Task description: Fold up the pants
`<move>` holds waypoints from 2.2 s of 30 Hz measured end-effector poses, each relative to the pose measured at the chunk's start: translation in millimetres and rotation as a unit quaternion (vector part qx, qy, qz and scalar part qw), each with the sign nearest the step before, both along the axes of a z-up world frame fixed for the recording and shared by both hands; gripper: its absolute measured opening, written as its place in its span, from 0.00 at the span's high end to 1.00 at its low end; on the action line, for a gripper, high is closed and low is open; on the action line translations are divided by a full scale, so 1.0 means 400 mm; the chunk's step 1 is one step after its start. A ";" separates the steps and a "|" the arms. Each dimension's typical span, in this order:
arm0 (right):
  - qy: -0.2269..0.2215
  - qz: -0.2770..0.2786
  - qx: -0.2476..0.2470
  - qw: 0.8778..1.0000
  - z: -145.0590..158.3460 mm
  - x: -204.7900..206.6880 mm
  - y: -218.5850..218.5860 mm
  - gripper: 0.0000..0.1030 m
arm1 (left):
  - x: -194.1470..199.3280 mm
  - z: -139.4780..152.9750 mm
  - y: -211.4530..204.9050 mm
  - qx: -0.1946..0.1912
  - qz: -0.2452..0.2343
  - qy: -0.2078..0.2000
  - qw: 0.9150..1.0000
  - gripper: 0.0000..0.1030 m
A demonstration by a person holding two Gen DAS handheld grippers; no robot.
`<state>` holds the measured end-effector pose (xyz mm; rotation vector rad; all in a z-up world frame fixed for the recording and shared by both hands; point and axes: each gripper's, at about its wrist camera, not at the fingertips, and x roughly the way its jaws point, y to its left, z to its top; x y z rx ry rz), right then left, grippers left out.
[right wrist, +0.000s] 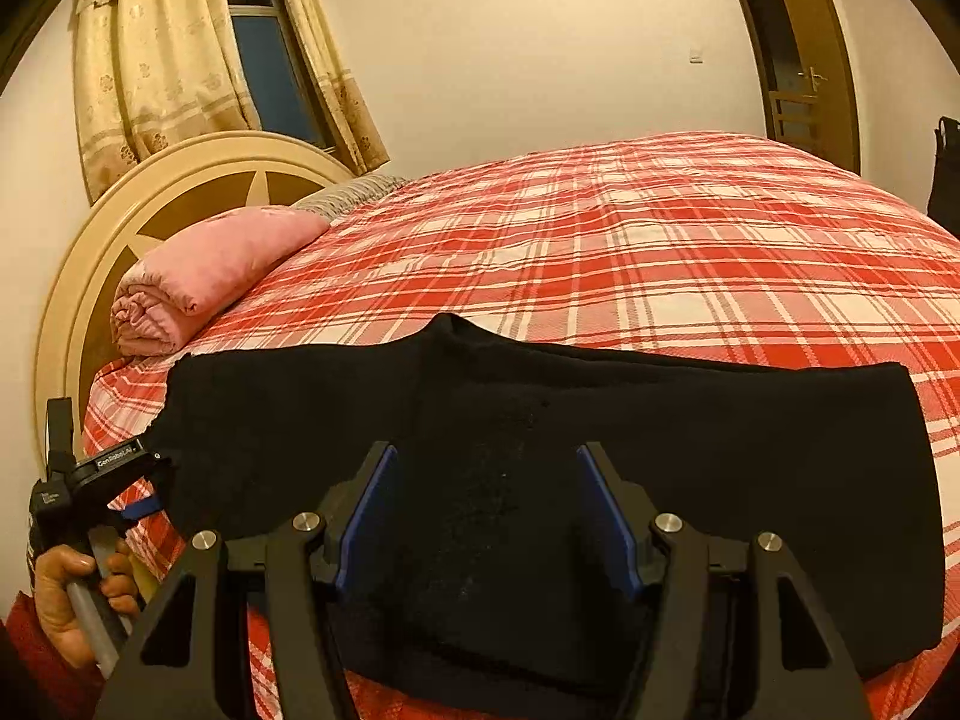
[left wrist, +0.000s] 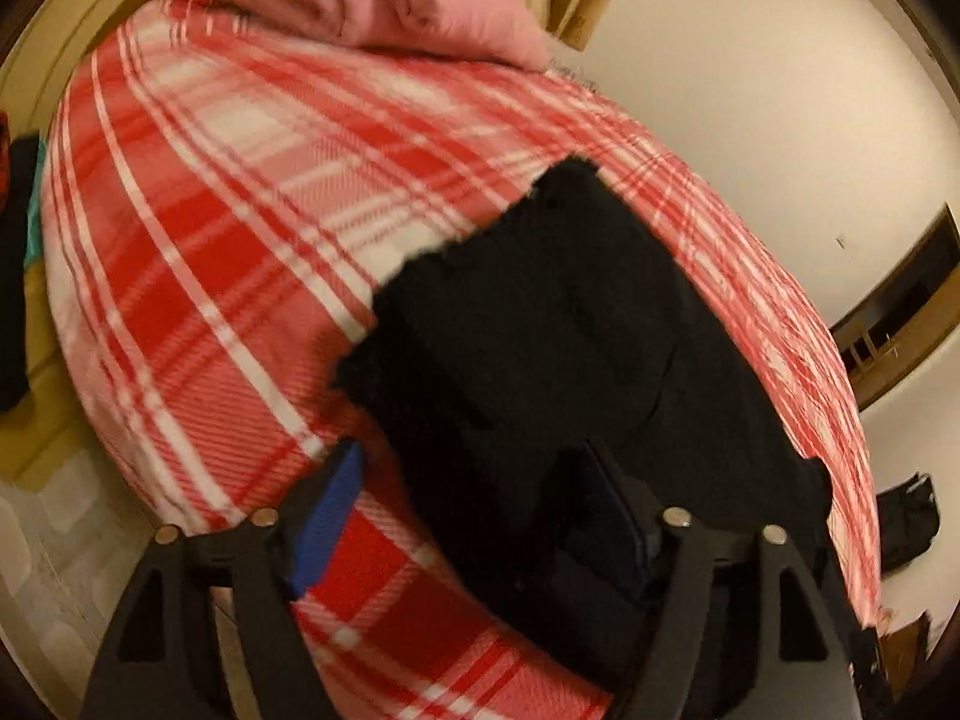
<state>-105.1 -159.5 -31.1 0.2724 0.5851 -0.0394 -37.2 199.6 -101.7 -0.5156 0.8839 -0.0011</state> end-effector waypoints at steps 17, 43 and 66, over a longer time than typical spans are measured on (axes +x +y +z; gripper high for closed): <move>0.020 0.072 -0.009 0.997 0.057 0.161 -0.020 0.56 | 0.011 0.022 0.025 -0.114 -0.007 -0.046 0.992 0.73; 0.146 0.126 -0.176 0.965 -0.112 0.252 0.082 0.63 | 0.009 0.006 0.030 -0.087 -0.014 -0.038 0.995 0.67; 0.093 0.081 -0.174 0.977 -0.097 -0.059 0.103 0.63 | 0.025 0.030 -0.008 -0.017 -0.004 -0.013 1.000 0.63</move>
